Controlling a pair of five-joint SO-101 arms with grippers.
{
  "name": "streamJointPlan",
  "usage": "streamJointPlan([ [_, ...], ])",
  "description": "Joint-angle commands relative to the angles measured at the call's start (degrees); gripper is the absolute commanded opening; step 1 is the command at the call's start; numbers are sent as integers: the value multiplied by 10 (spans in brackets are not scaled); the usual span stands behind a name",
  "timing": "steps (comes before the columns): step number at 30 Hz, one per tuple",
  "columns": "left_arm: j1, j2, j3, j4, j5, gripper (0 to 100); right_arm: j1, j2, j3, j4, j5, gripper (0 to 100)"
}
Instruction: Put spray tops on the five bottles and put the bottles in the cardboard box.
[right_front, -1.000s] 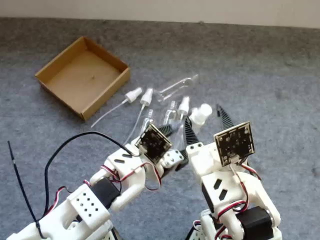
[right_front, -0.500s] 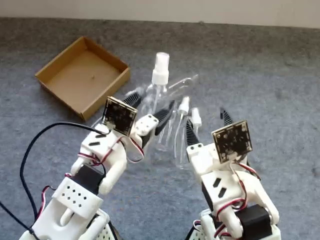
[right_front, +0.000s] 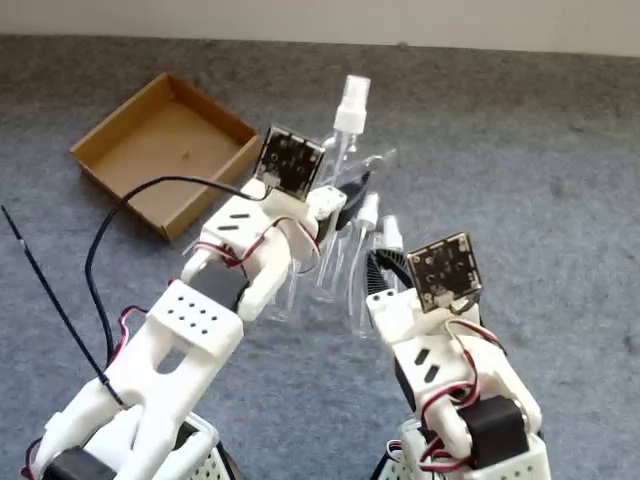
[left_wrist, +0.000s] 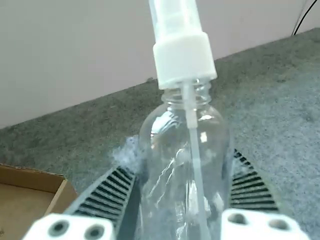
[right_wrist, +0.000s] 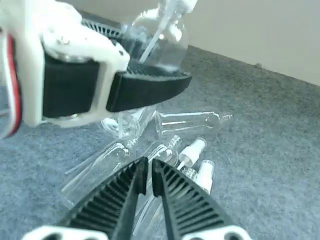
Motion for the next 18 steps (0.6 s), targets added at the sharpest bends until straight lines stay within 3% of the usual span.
streamJointPlan([
  [1,8,18,-73,-40,-4,84,-3,0,49,-82,3,5],
  [8,8,71,-55,-199,-4,84,-4,0,205,-295,3,5],
  [11,8,103,-56,-213,13,84,-4,0,254,-353,3,5],
  [15,8,132,-59,-212,126,84,-4,0,288,-414,3,5],
  [18,8,140,-59,-212,148,84,-4,0,300,-451,3,5],
])
